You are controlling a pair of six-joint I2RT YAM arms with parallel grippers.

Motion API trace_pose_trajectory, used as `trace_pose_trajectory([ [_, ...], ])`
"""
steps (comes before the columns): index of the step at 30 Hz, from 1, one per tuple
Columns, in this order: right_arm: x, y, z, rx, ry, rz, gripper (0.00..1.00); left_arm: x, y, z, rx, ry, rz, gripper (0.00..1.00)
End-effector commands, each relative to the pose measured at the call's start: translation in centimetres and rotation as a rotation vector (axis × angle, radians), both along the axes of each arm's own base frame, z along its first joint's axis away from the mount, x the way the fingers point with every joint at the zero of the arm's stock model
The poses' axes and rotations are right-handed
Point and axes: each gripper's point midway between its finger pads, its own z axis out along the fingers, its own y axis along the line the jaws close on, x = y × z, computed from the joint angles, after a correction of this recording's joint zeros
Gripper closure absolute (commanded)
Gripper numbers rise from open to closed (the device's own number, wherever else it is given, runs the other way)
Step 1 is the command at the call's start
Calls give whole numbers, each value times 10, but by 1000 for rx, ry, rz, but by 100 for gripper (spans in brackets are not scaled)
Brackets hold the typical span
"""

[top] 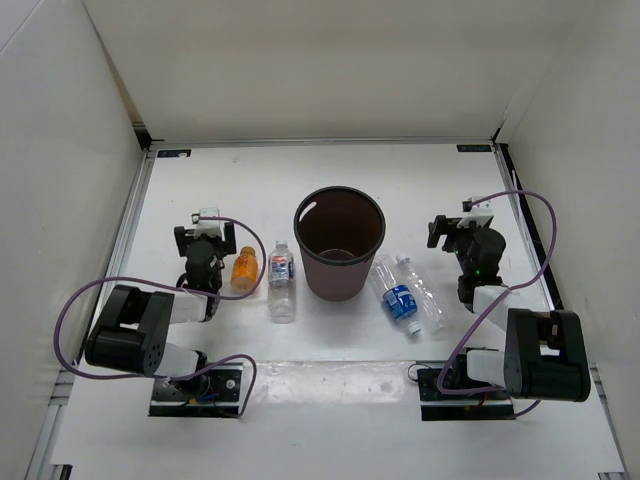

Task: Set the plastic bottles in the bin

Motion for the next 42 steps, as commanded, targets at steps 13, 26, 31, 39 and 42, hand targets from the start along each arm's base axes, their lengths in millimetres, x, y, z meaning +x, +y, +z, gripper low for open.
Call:
trace_pose_trajectory([
  [13, 10, -2, 20, 1, -56, -8, 10, -1, 7, 8, -1, -37, 43, 0],
  [26, 9, -2, 21, 1, -59, -8, 10, -6, 3, 11, 17, -71, 82, 0],
  [31, 10, -2, 21, 3, -59, -6, 10, -25, -5, 15, 44, -156, 54, 0],
  [39, 9, -1, 19, 2, -56, -5, 10, -34, -7, 120, 101, -205, 190, 0],
  [42, 10, -1, 20, 1, -56, -6, 10, -39, -1, 148, 89, -177, 235, 0],
])
